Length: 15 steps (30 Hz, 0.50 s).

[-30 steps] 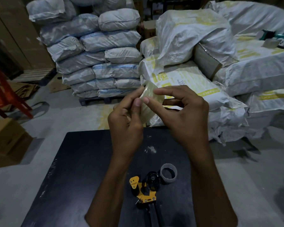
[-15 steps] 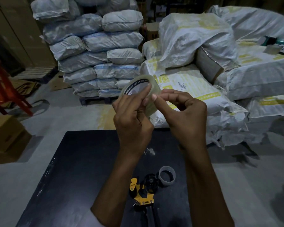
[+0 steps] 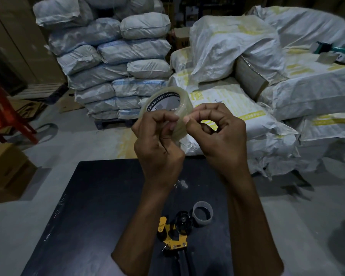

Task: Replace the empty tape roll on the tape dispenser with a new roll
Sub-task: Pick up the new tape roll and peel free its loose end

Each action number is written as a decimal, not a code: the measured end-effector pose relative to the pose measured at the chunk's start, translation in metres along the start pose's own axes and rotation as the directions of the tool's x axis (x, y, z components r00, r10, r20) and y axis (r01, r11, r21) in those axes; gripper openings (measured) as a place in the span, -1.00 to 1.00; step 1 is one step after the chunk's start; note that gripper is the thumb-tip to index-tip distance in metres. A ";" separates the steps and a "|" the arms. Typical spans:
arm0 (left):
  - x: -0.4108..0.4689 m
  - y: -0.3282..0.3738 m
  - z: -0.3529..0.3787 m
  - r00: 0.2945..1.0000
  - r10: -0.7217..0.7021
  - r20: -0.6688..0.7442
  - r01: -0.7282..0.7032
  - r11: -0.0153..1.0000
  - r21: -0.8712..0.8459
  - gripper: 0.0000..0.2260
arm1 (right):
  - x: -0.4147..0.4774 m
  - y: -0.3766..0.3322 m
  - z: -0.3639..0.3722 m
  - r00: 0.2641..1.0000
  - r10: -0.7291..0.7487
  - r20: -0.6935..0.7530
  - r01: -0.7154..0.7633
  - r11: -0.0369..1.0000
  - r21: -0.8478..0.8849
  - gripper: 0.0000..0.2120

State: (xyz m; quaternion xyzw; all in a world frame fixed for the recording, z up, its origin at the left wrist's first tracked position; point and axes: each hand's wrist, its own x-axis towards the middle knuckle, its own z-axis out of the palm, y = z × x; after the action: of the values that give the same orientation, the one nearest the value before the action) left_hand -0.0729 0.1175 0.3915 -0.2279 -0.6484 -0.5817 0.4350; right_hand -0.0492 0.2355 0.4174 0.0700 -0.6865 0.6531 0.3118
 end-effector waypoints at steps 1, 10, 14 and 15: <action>0.001 0.002 0.000 1.000 -0.012 -0.001 0.012 0.999 -0.035 -0.64 | 0.001 0.002 0.001 1.000 -0.009 -0.002 0.009 1.000 0.002 -0.74; 0.007 -0.004 -0.004 0.991 -0.137 0.005 0.137 0.989 -0.051 -0.55 | 0.010 0.012 -0.007 0.997 -0.063 0.046 0.065 0.997 -0.034 -0.85; 0.013 -0.004 -0.004 0.989 -0.142 0.037 0.145 0.985 -0.098 -0.57 | 0.023 0.013 -0.022 0.985 -0.082 0.154 0.101 0.988 -0.120 -0.90; 0.015 -0.003 -0.004 0.989 -0.144 0.040 0.148 0.982 -0.114 -0.57 | 0.027 0.013 -0.026 0.981 -0.083 0.173 0.107 0.986 -0.130 -0.91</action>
State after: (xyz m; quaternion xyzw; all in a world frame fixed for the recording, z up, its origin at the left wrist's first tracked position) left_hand -0.0822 0.1102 0.4022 -0.2140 -0.6350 -0.6454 0.3667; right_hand -0.0688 0.2698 0.4186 0.1355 -0.7497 0.5802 0.2882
